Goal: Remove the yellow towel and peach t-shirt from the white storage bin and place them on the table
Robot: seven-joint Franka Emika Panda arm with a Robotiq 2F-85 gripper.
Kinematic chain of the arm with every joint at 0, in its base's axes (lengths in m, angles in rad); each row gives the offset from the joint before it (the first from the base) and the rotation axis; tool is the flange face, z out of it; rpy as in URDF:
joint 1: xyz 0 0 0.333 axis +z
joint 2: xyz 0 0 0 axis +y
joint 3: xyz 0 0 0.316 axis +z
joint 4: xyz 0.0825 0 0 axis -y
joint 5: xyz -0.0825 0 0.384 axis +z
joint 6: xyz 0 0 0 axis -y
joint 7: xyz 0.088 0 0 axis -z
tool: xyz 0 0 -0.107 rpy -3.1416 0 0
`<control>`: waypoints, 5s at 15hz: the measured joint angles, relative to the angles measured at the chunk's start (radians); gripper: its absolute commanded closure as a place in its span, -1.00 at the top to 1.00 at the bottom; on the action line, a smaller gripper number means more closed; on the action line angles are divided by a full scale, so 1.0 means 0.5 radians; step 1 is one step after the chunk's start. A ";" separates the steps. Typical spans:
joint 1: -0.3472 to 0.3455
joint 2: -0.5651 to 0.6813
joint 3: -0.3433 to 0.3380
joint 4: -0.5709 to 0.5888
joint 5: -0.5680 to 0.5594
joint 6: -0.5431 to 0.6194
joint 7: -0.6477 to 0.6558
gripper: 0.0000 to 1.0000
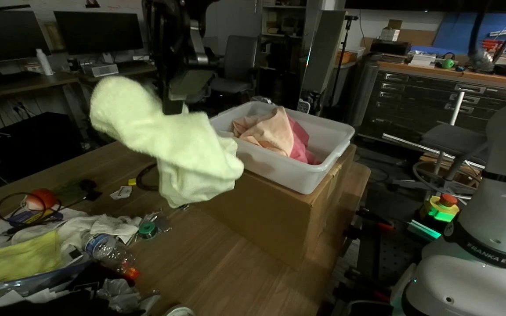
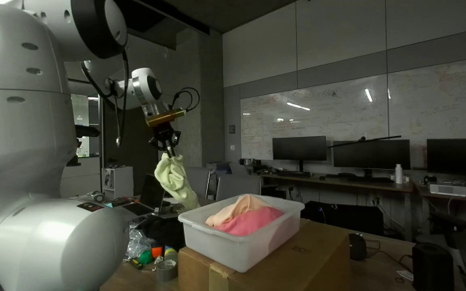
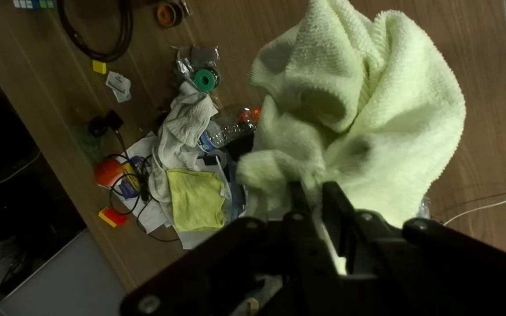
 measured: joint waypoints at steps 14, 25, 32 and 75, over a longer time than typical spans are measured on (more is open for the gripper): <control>-0.216 -0.011 -0.296 -0.109 -0.113 0.007 0.429 1.00; -0.382 -0.068 -0.502 -0.413 0.246 0.051 0.697 1.00; -0.459 -0.128 -0.543 -0.528 0.237 -0.214 0.788 1.00; -0.584 -0.033 -0.645 -0.842 -0.172 0.411 0.705 -0.80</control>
